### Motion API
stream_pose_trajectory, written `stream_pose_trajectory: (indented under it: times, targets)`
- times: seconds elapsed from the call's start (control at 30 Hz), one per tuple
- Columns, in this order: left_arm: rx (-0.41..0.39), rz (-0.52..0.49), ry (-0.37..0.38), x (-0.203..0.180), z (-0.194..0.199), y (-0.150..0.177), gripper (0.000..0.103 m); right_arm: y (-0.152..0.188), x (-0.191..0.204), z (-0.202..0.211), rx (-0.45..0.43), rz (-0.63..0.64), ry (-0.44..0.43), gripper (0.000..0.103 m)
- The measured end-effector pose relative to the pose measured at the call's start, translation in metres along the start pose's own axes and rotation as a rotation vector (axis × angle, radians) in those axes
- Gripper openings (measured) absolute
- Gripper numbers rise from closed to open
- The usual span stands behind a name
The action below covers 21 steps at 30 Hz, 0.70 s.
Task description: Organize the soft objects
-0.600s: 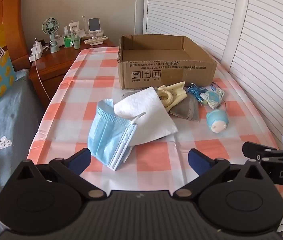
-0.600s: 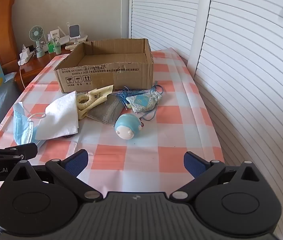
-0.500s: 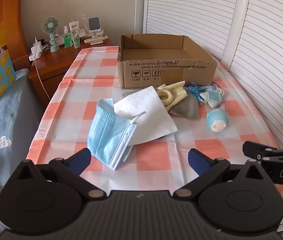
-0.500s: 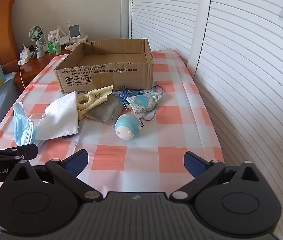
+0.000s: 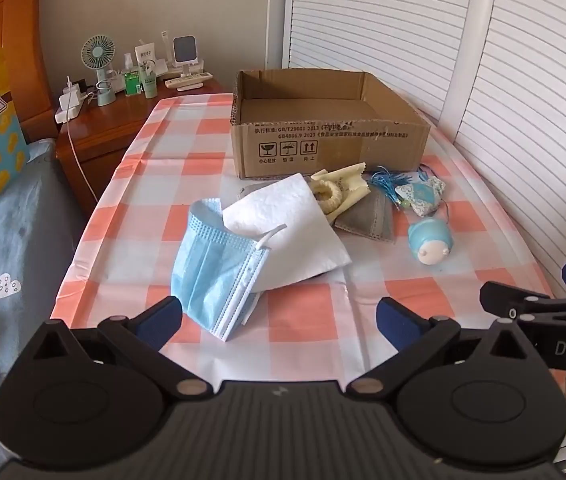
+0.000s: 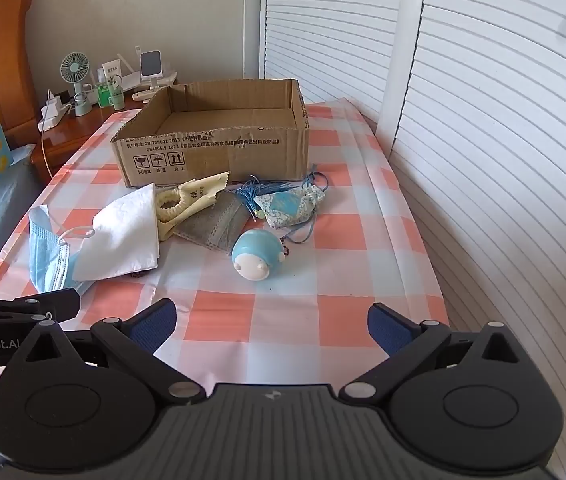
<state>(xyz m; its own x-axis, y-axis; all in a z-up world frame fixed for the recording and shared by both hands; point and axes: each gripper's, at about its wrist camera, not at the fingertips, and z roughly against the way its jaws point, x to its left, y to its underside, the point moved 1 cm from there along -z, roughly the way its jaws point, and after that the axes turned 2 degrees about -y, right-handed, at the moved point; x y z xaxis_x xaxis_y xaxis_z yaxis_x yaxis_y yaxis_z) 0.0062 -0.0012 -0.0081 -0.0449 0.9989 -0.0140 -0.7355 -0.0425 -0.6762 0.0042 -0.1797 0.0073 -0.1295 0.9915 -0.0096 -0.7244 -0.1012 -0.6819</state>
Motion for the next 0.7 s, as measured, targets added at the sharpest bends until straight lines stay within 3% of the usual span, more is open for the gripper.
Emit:
stream_pose_trajectory:
  times: [0.7]
  targets:
    - [-0.005, -0.003, 0.003, -0.001, 0.0015, -0.0011, 0.103, -0.0017, -0.0003, 0.001, -0.001, 0.0, 0.001, 0.103]
